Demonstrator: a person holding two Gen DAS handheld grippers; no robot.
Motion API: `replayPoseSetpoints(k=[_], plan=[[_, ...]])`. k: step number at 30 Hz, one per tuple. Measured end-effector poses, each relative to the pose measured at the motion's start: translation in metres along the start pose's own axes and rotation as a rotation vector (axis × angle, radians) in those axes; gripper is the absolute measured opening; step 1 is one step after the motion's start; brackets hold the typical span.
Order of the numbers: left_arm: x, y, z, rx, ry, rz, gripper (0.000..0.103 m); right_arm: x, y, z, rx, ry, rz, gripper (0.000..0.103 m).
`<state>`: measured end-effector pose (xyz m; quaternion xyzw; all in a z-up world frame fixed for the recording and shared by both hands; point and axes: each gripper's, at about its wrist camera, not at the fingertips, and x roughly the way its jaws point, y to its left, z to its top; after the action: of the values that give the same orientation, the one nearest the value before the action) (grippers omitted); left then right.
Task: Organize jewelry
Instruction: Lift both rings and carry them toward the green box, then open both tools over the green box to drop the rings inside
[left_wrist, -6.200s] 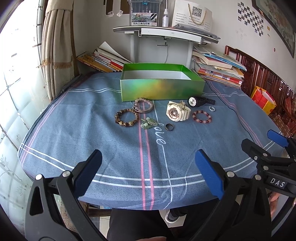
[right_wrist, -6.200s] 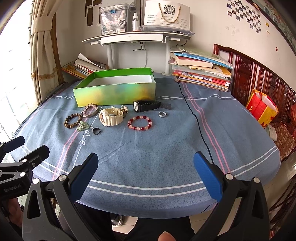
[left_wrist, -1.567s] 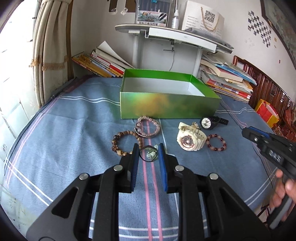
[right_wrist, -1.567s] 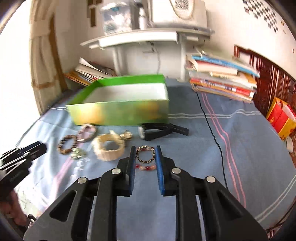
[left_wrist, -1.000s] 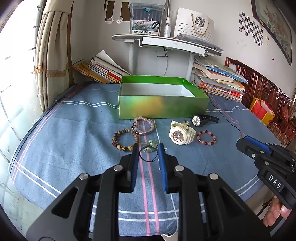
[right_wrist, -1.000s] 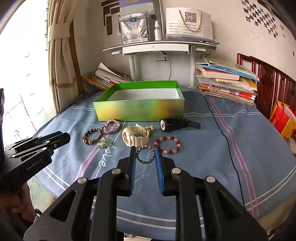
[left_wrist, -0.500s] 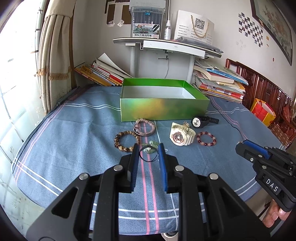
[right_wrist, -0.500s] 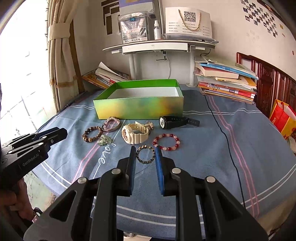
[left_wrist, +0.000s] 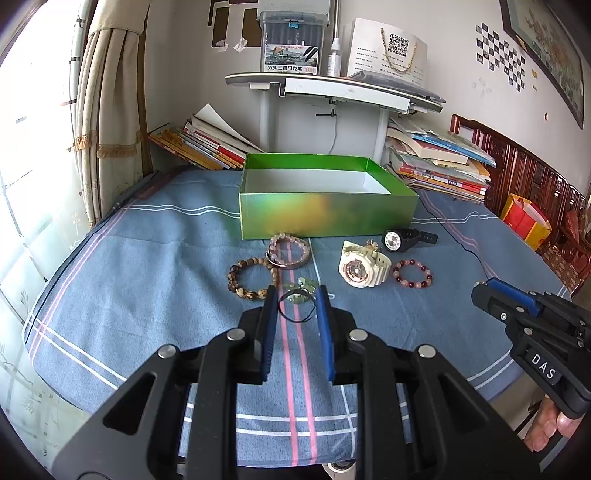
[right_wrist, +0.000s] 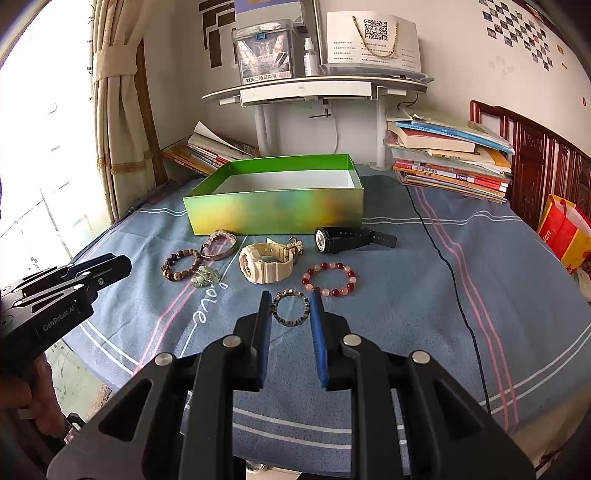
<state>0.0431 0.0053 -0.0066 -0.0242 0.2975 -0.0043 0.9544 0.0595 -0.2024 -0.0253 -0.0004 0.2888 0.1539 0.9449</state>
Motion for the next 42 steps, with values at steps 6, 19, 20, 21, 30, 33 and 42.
replayPoseSetpoints(k=[6,19,20,21,30,33,42], plan=[[0.001,0.000,-0.001,0.000,0.003,0.000,0.021,0.000,0.000,0.000,0.002,-0.001,-0.002,0.021],[0.001,-0.001,-0.003,0.004,0.005,0.001,0.021,0.000,-0.001,0.001,0.005,-0.003,-0.004,0.021],[0.001,-0.001,-0.003,0.004,0.006,0.001,0.021,0.000,-0.001,0.001,0.005,-0.002,-0.003,0.021],[0.002,-0.001,-0.003,0.004,0.007,0.000,0.021,0.000,-0.001,0.001,0.006,-0.002,-0.004,0.021],[0.007,0.000,0.005,0.011,0.010,-0.004,0.021,0.002,-0.005,0.009,0.002,-0.012,-0.006,0.021],[0.009,0.001,0.015,0.010,0.003,-0.014,0.021,0.003,-0.007,0.021,-0.004,-0.031,-0.009,0.021],[0.029,0.007,0.081,0.016,-0.047,-0.038,0.021,0.019,-0.014,0.093,-0.043,-0.117,0.003,0.021]])
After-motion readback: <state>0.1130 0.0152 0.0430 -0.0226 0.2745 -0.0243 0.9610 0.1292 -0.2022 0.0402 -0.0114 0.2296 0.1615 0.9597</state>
